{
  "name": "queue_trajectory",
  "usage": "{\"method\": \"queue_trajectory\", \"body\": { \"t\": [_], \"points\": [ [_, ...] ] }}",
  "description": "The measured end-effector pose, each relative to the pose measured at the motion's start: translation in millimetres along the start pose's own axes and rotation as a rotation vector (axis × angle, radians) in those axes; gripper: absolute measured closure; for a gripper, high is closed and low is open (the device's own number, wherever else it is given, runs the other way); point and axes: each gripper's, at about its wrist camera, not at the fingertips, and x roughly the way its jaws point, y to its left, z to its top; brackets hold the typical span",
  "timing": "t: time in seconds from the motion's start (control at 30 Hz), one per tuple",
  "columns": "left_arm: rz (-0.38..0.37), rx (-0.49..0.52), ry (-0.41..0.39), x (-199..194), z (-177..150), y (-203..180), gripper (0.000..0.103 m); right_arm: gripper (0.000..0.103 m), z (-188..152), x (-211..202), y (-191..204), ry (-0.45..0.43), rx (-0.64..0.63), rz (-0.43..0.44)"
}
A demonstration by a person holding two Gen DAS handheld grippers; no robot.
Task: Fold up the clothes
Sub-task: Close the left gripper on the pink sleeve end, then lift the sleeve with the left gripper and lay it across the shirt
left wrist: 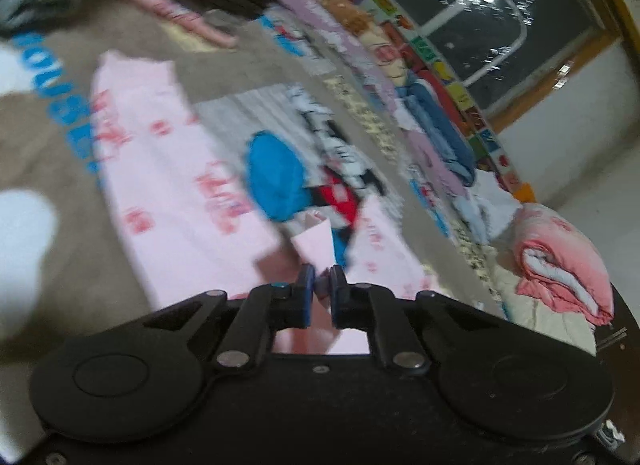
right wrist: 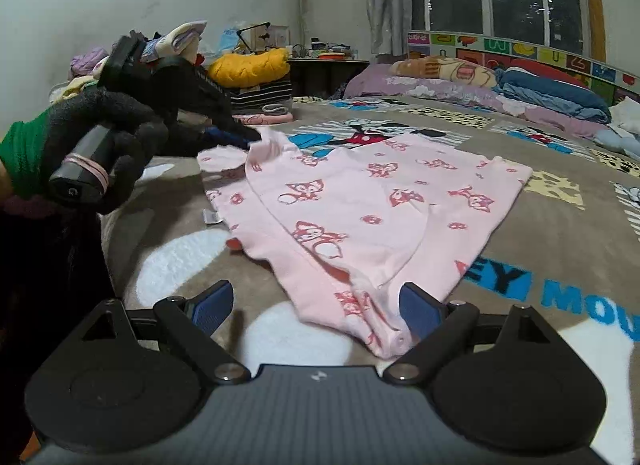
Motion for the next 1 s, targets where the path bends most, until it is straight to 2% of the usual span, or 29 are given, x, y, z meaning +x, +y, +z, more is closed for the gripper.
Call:
{"method": "queue_trajectory", "body": {
  "t": [0.2,0.43,0.7,1.0],
  "points": [
    [-0.118,0.053,0.014,15,9,-65,0.099,0.014,2,-4,-5,-0.014,0.013,0.002],
    [-0.177,0.117,0.038,46,8,-125,0.099,0.014,3,-8,-10,-0.024,0.022,0.008],
    [-0.164,0.182,0.083,94,-7,-164,0.1,0.014,1,-14,-17,-0.032,0.045,0.01],
    [-0.094,0.232,0.127,149,-24,-172,0.1,0.014,-2,-13,-25,-0.016,0.101,0.073]
  ]
}}
